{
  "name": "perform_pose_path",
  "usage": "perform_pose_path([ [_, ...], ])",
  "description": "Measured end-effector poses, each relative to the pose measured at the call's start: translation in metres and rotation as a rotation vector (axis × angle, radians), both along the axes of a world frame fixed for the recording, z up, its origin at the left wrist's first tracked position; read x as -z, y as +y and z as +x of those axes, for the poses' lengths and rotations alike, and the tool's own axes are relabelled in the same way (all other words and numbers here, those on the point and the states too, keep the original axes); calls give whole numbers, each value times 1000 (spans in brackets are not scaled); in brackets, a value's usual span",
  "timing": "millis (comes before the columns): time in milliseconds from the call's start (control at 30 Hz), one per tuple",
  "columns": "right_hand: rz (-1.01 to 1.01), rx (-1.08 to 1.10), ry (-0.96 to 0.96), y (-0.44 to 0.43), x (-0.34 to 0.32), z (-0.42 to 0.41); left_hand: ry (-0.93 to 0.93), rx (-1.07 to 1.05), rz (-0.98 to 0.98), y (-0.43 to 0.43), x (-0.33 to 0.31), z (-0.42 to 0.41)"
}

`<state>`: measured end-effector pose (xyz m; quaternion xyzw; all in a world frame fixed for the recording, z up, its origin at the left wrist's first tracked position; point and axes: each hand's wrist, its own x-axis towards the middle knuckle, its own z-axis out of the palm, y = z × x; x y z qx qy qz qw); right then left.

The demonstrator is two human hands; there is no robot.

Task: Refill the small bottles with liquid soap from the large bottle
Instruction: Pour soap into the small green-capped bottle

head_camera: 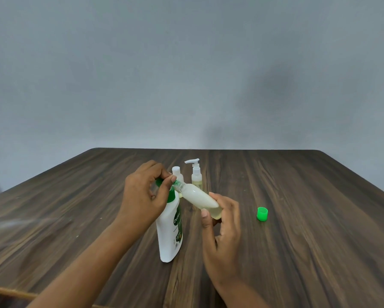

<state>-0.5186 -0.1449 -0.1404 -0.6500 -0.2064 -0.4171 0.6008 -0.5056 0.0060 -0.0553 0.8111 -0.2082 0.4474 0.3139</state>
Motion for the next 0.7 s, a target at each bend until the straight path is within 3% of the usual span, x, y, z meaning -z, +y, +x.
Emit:
perform_pose_path([
  [233, -29, 4, -30, 1, -3, 1, 26, -20, 102, 4, -22, -1],
  [467, -39, 27, -13, 1, -1, 2, -1, 11, -59, 1, 4, -3],
  [700, -46, 26, -13, 2, -2, -1, 10, -11, 22, 1, -10, -3],
])
